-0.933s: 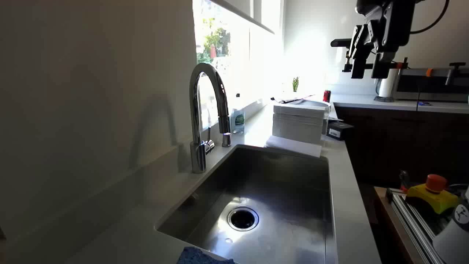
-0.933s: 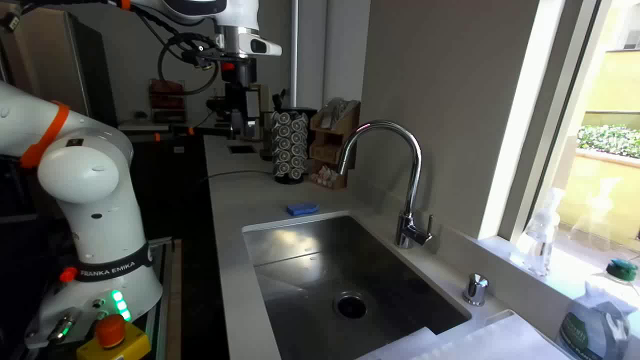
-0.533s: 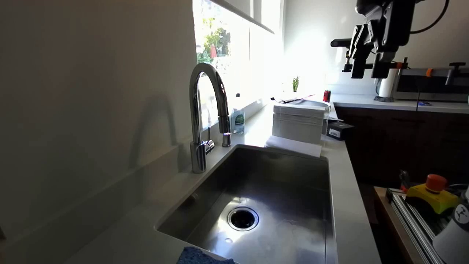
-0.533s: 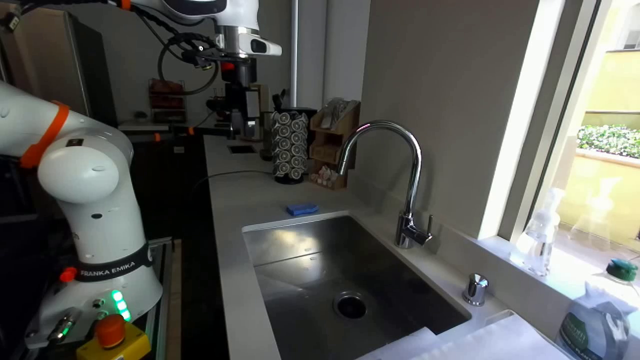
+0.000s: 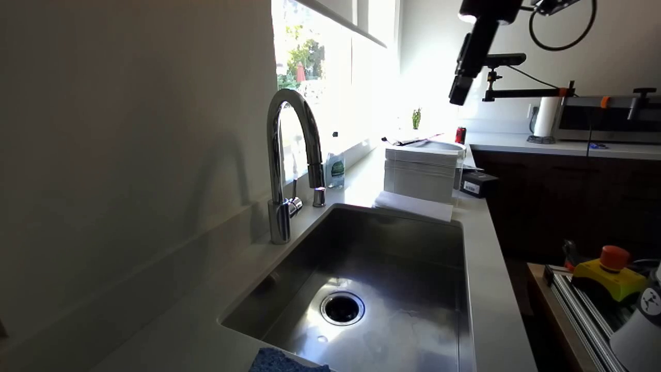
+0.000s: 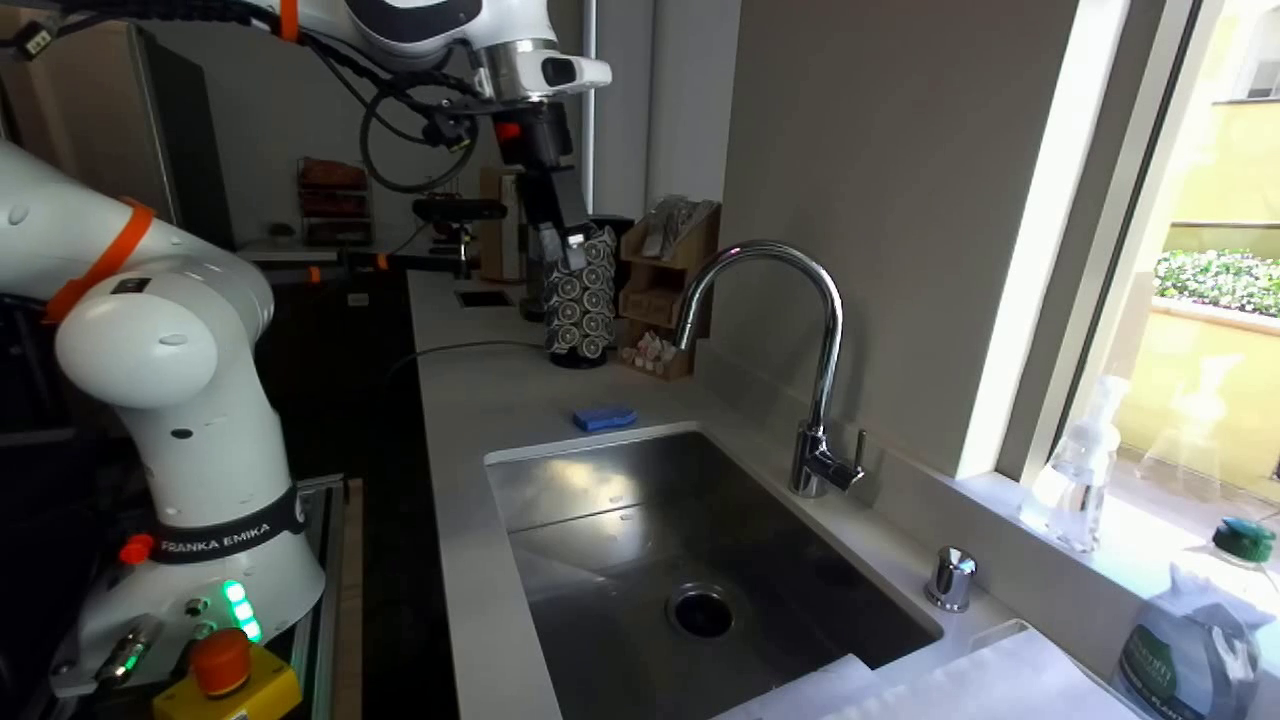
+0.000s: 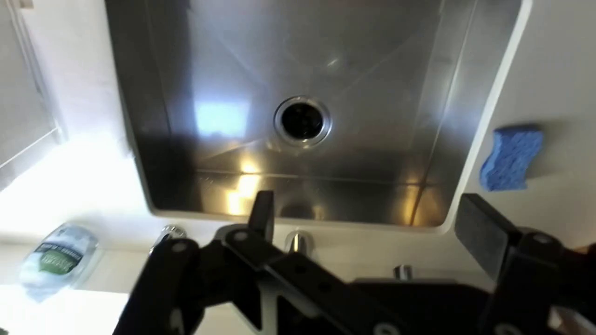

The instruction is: Remove the bottle from the window sill

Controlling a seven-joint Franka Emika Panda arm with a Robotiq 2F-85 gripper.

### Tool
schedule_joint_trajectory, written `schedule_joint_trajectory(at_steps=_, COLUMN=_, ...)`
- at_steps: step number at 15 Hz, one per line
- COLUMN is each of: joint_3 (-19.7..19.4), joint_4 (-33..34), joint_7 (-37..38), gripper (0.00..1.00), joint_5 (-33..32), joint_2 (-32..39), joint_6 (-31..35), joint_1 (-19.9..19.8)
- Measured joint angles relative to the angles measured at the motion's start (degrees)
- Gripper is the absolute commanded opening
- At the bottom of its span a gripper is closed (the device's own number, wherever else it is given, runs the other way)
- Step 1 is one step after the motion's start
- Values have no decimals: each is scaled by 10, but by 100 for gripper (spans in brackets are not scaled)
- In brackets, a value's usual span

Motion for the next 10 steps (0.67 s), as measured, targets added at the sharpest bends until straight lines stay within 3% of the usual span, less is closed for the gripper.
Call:
schedule_joint_trajectory(at_steps=6, joint_3=-21, joint_4=29, joint_7=17, gripper=100, joint_5=-35, joint_2=157, joint_6=240, joint_1=-65)
schedule_joint_trajectory(at_steps=10, joint_3=-21, joint_4=83, joint_7=42, gripper=100, joint_5=-41, joint_2=254, joint_6=304, joint_1=-96)
